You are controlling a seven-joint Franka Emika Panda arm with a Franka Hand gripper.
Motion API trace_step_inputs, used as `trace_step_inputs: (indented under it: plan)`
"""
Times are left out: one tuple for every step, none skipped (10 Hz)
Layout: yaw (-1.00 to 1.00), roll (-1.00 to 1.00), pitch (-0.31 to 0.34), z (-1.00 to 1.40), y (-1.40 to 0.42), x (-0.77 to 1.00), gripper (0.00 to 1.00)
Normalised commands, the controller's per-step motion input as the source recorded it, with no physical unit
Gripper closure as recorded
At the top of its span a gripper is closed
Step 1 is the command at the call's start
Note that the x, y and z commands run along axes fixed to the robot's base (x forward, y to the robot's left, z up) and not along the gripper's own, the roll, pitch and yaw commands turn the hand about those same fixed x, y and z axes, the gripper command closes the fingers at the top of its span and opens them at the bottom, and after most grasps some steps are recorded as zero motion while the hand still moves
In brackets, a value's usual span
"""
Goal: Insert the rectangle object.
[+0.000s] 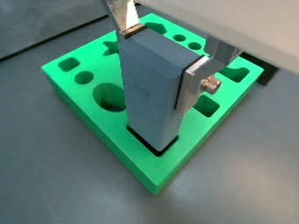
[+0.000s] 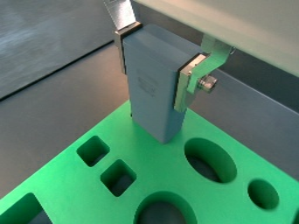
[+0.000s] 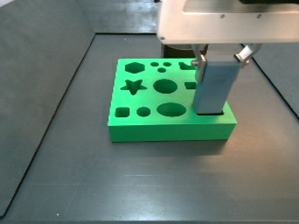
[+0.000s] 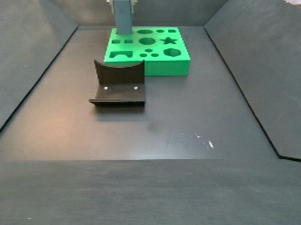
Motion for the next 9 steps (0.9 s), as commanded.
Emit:
trace_step_inputs:
  plan:
    - [0.19,0.00,-0.079,-0.44,-0.24,0.36,1.00]
    - [-0.07,0.00,-0.069,-0.39,-0.25,0.15,1.00]
    - [-0.28,0.00,-0.026,-0.32,-0.18,0.00,1.00]
    - [-0.21,0.05,0.000,-0.24,-0.01,-0.16,1.00]
    - [-0.01,0.04,0.000,-0.21,0.05,-0.26,1.00]
    - [0.00,0.00,0.000,-0.19,0.15,-0.34,1.00]
    - [0.00,0.02,0.000,-0.18,0.18,-0.27,1.00]
    - [0.03,0.08,0.000,-0.18,0.13,-0.14,1.00]
    - [0.01,0.13,0.000,-0.23,0.03,-0.04,1.00]
